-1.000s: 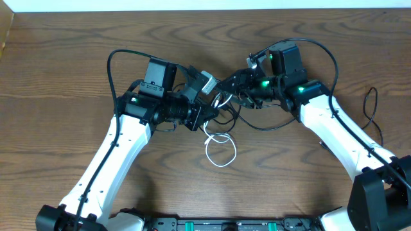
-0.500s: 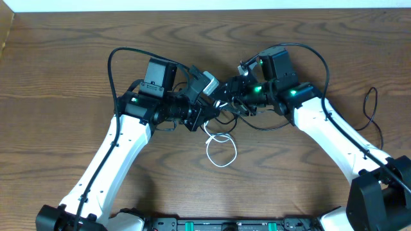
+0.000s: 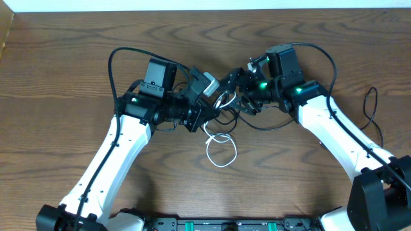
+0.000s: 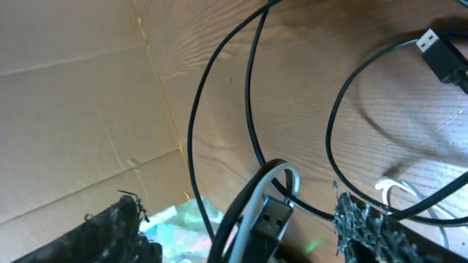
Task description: Untangle cables
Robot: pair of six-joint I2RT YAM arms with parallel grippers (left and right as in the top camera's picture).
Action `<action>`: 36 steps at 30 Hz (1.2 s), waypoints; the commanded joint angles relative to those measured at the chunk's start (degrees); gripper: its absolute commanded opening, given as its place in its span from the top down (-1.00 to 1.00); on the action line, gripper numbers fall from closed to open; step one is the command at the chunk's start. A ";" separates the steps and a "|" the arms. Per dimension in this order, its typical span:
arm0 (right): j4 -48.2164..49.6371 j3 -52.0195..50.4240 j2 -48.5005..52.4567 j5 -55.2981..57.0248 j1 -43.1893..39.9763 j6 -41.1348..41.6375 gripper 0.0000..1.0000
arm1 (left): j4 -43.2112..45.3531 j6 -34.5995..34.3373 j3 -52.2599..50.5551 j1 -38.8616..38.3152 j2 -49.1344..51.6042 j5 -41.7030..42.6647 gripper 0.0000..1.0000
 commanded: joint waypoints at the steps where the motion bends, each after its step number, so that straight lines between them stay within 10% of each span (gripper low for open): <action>1: -0.07 0.39 0.55 0.61 -0.02 2.80 -0.65 | 0.13 4.00 -0.81 0.02 -0.24 1.11 0.85; 6: -0.07 0.39 0.55 -2.45 0.04 6.19 -0.60 | 1.07 4.72 -0.81 0.02 -0.24 1.09 0.84; 12: -0.09 0.39 0.55 -3.26 0.20 6.49 0.37 | 1.38 5.14 -0.81 0.02 -0.24 1.09 0.85; 20: -0.09 0.39 0.55 -1.57 0.24 6.75 0.98 | 1.36 5.11 -0.81 0.02 -0.24 1.09 0.85; 36: -1.84 0.39 0.55 1.81 0.24 1.75 0.96 | 1.33 4.00 -0.81 0.02 -0.24 1.09 0.69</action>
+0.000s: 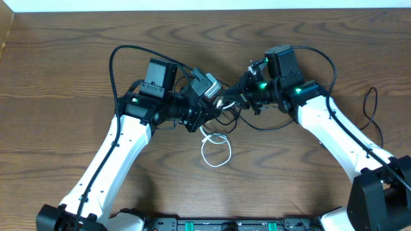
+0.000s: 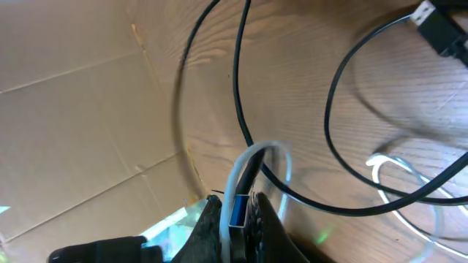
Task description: Untangle cables
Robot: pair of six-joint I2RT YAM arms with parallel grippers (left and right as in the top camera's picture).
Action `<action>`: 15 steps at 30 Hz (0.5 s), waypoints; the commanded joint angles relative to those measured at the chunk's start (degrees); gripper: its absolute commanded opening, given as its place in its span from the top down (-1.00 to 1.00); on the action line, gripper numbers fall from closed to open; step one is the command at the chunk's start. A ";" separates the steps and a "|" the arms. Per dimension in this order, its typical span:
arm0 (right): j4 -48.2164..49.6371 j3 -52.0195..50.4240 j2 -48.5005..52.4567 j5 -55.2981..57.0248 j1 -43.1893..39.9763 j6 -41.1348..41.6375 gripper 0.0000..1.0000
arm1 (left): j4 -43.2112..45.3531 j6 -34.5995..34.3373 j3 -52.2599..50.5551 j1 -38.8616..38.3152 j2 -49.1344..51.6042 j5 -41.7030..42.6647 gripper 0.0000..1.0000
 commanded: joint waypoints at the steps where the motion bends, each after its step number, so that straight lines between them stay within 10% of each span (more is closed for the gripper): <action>1: -0.15 0.39 0.55 1.31 0.13 -1.75 0.96 | 0.20 -0.09 -0.68 0.02 -0.24 0.92 0.69; 11: -0.94 0.39 0.55 2.49 0.13 -1.88 0.98 | 0.20 -0.11 -0.68 0.02 -0.24 0.92 0.81; 15: -0.92 0.39 0.55 2.47 0.15 -1.66 0.98 | 0.20 -0.11 -0.68 0.02 -0.13 0.92 0.22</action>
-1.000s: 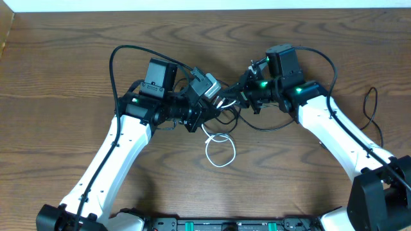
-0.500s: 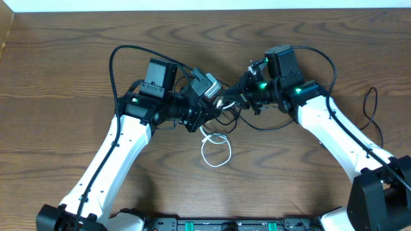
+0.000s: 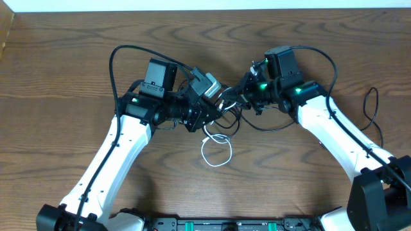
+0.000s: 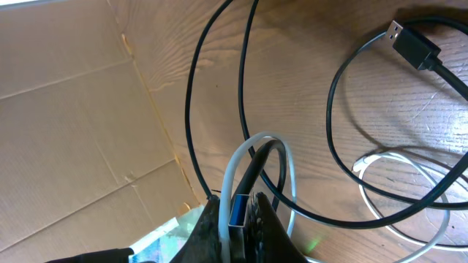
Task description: Untangle cables
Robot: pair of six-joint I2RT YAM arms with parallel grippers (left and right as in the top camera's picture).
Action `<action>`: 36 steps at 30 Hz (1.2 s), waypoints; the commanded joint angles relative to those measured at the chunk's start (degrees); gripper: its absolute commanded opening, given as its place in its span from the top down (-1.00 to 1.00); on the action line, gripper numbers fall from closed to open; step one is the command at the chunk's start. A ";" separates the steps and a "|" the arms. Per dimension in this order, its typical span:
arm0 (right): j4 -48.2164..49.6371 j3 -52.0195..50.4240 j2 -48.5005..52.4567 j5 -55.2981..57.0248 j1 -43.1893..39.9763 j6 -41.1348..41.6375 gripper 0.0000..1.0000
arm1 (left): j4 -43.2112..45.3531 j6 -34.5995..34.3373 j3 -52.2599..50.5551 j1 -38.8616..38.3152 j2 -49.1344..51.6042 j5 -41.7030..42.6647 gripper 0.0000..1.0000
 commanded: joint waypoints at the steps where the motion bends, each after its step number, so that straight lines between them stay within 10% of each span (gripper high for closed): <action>1: -0.04 0.39 0.55 0.33 0.13 -0.83 0.98 | 0.17 -0.09 -0.66 -0.02 -0.11 0.79 0.16; 16: -0.04 0.39 0.55 -0.94 0.13 -1.07 0.97 | 1.92 -2.89 -0.66 -0.72 6.93 3.39 0.10; 20: -0.04 0.39 0.55 -0.81 0.13 -2.27 0.95 | 1.99 -3.10 -0.63 -0.76 6.86 3.37 0.77; 36: -7.21 0.39 0.55 15.65 0.09 -4.20 0.96 | 2.16 -4.20 -0.61 -0.76 6.80 3.39 0.79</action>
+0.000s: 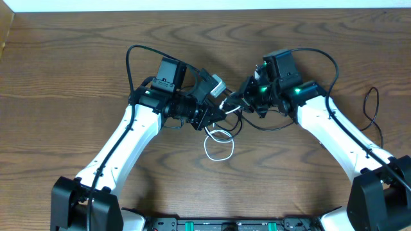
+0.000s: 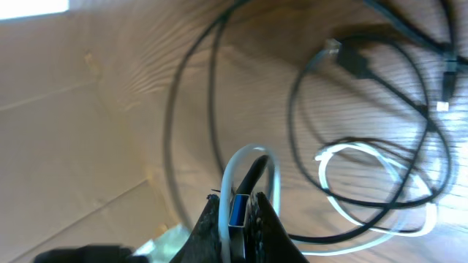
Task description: Untangle cables
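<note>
A tangle of black cables (image 1: 247, 122) and a white cable lies mid-table between the two arms. The white cable's loop (image 1: 218, 145) rests on the wood just below them. My right gripper (image 1: 236, 100) is shut on a blue-tongued USB plug (image 2: 238, 213), with the white cable (image 2: 248, 157) arching over its tip (image 2: 235, 219). A black USB plug (image 2: 356, 62) lies loose on the table beyond the white loop (image 2: 365, 191). My left gripper (image 1: 214, 96) reaches into the tangle from the left, almost meeting the right one. Its jaws are hidden from above.
The wooden table (image 1: 64, 64) spreads around both arms. A cardboard wall (image 2: 66, 124) stands at the left of the right wrist view. A thin black cable (image 1: 371, 109) curls near the table's right edge.
My left arm has shifted to the right, closer to the right gripper. The right wrist view has tilted and takes in more of the white loop. The right gripper still grips the USB plug.
At first my right gripper stood open around the USB plug and white cable. Then it was shut on the plug, and stayed so at the following moment. Now it still holds the plug, with the left arm drawn nearer from the left.
</note>
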Robot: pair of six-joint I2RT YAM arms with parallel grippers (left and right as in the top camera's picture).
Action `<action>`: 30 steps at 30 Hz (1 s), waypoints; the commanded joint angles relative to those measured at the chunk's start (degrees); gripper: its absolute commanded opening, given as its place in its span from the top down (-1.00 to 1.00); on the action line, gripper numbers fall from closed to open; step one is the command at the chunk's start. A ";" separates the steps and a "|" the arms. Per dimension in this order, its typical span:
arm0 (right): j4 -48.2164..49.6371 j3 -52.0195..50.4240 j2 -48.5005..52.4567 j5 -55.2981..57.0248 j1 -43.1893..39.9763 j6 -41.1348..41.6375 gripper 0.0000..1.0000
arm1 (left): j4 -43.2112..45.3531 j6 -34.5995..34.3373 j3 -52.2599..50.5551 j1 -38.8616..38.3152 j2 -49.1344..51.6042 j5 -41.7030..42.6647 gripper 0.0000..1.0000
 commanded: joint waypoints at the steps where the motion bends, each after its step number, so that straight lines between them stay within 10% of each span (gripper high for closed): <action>1: -1.75 0.37 0.52 9.55 -0.20 -1.81 0.97 | 0.24 -0.94 -0.57 0.37 -0.13 0.33 0.79; 14: -6.99 0.37 0.52 22.23 -0.20 -3.04 0.89 | 0.55 -2.08 -0.57 0.37 -0.15 0.31 0.84; 22: -8.17 0.37 0.52 24.46 -0.37 -6.10 -0.48 | 2.49 -16.24 1.11 2.69 -1.64 1.64 0.85; 30: -8.20 0.37 0.52 24.98 -2.38 -7.04 -0.98 | 8.09 -29.79 1.46 6.75 -8.79 4.35 0.85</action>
